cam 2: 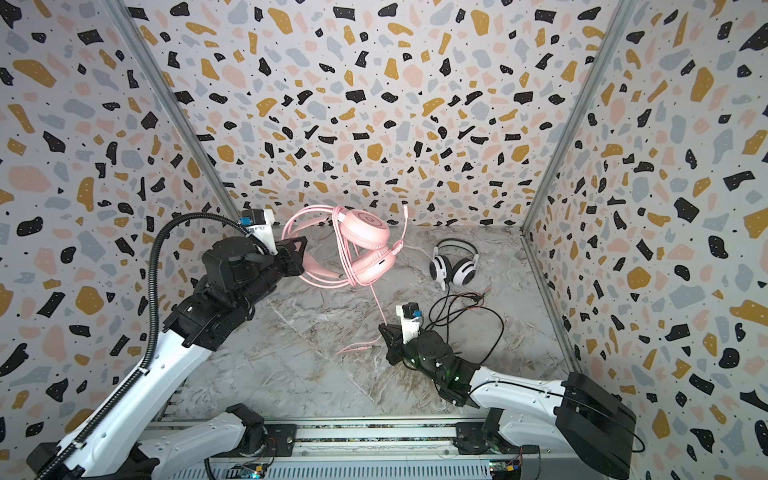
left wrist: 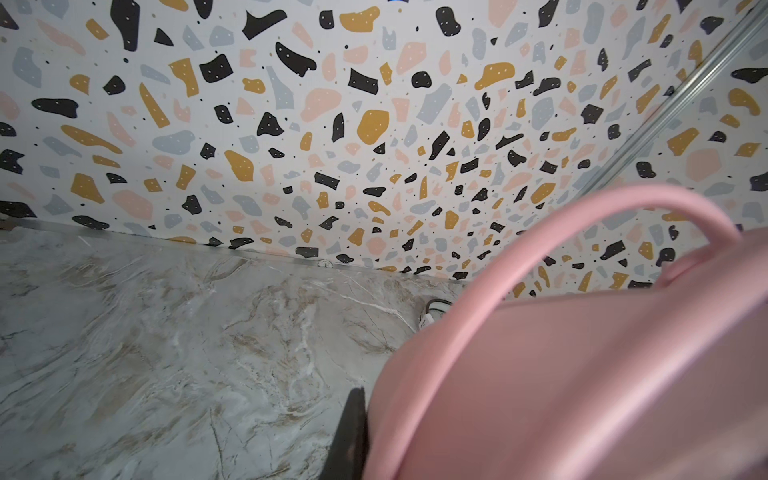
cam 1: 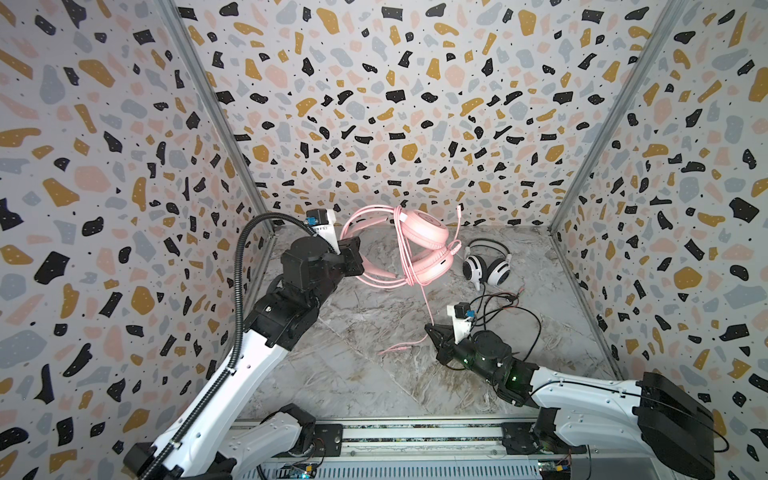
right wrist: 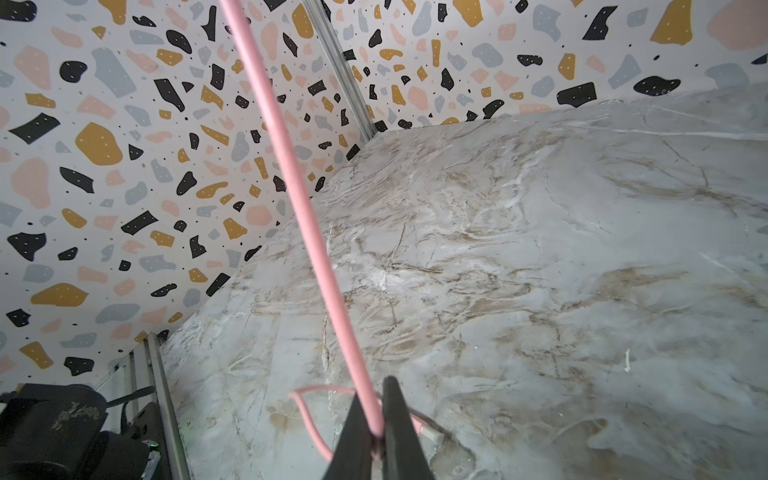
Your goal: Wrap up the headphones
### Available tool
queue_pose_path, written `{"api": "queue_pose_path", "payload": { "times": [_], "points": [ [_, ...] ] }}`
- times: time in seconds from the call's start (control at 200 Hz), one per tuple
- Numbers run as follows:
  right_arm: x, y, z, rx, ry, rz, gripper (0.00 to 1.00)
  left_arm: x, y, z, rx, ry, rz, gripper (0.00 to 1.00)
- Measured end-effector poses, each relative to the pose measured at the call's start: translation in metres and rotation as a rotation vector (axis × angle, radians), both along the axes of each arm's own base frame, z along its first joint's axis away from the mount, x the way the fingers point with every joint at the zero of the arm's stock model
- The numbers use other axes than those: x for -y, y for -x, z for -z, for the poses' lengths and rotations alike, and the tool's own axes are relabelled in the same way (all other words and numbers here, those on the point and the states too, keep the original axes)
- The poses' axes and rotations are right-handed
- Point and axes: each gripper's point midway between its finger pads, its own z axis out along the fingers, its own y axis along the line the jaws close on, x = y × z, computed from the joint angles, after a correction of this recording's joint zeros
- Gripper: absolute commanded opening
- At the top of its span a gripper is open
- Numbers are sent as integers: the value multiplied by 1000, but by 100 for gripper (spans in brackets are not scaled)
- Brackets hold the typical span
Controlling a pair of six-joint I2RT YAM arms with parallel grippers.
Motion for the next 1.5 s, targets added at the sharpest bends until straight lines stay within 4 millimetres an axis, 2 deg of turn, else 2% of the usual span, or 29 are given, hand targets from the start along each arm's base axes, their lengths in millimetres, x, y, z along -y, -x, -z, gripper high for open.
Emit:
{"api": "queue_pose_path", "payload": {
  "times": [0.16,0.335,0.456,0.586,0.886,1.066,1.292,1.502],
  "points": [
    [-3,10,13,12,82,-44,13,-16,-24,21,-33,4,-56,0],
    [2,5,45,-50,188,-90,23,-26,-41,20,43,32,-83,0],
    [-2,-13,58,-111,234,-111,29,-15,-44,27,74,9,-22,0],
    [-19,-16,62,-134,248,-175,40,-9,-44,40,72,-44,19,0],
    [-20,-13,93,-222,319,-197,47,-29,-44,46,102,-106,-27,0],
    [-38,-41,112,-334,362,-89,48,-44,-48,59,78,-112,-67,0],
    [-58,-80,129,-369,426,77,49,-59,-51,69,60,-123,-116,0],
    [-50,-119,139,-377,439,181,50,-81,-54,68,51,-108,-189,0]
  ]
}}
